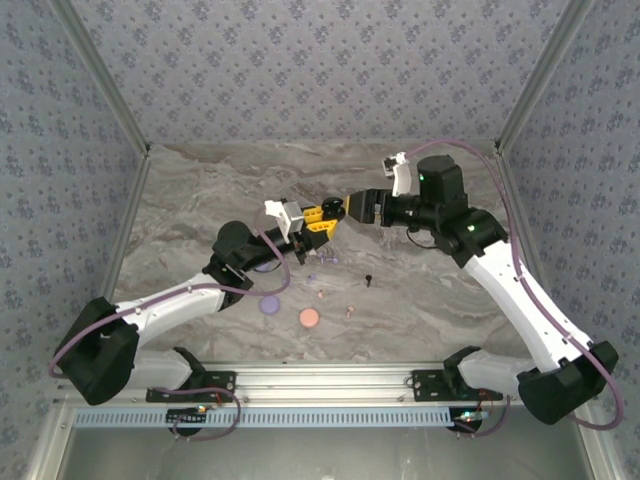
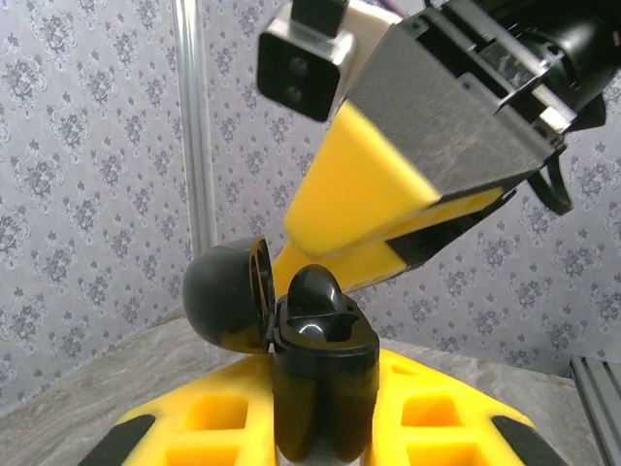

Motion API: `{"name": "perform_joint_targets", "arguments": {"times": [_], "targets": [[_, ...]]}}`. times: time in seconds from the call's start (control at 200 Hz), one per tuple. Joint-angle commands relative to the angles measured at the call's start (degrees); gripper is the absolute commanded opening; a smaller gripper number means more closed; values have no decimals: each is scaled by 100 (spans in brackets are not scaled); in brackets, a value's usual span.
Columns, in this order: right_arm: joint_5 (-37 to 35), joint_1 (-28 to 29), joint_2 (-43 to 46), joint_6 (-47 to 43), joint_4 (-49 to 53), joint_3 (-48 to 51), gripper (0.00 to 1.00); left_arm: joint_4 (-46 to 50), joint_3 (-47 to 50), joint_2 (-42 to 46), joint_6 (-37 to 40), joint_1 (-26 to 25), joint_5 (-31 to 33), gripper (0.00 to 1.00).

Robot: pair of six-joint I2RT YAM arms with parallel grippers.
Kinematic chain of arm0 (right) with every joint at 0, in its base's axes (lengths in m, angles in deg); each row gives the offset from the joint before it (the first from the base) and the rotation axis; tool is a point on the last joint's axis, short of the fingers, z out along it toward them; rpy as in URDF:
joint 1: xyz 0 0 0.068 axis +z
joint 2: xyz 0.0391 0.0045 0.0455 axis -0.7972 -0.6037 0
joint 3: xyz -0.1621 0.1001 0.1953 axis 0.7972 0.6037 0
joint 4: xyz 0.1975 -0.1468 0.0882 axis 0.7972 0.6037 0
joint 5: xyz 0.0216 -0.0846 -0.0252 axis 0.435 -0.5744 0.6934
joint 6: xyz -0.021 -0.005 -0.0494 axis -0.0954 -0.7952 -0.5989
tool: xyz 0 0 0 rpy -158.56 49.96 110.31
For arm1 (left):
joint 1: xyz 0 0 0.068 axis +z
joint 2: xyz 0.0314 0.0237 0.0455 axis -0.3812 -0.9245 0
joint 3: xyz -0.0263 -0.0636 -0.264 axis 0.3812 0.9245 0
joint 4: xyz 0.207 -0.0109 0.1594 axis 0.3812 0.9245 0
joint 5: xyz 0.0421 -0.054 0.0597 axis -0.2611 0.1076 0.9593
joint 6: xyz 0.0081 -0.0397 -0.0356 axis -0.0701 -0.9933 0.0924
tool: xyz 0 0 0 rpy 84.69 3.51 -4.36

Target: Insert the wireless bluetooth earbuds into the charging case

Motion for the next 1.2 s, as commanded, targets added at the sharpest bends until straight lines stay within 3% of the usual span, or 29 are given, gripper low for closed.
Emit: {"name": "perform_joint_targets", "arguments": {"times": [0.0, 0.155, 0.375, 0.78, 1.194], "targets": [[-407, -81, 253, -385, 474, -100, 65, 63, -14, 325, 157, -8, 181, 0], [-1158, -71, 88, -745, 1339, -10, 64, 274, 295, 730, 212, -8, 446, 0], [-1961, 160, -674, -559, 1913, 589, 59, 709, 605, 1354, 363, -8, 785, 0], [-2222, 571, -2493, -281, 1603, 927, 51, 1019, 671, 1672, 482, -6, 915, 0], [-2502, 689, -3360, -281, 1422, 823, 44, 1027, 664, 1654, 473, -7, 924, 0]]}}
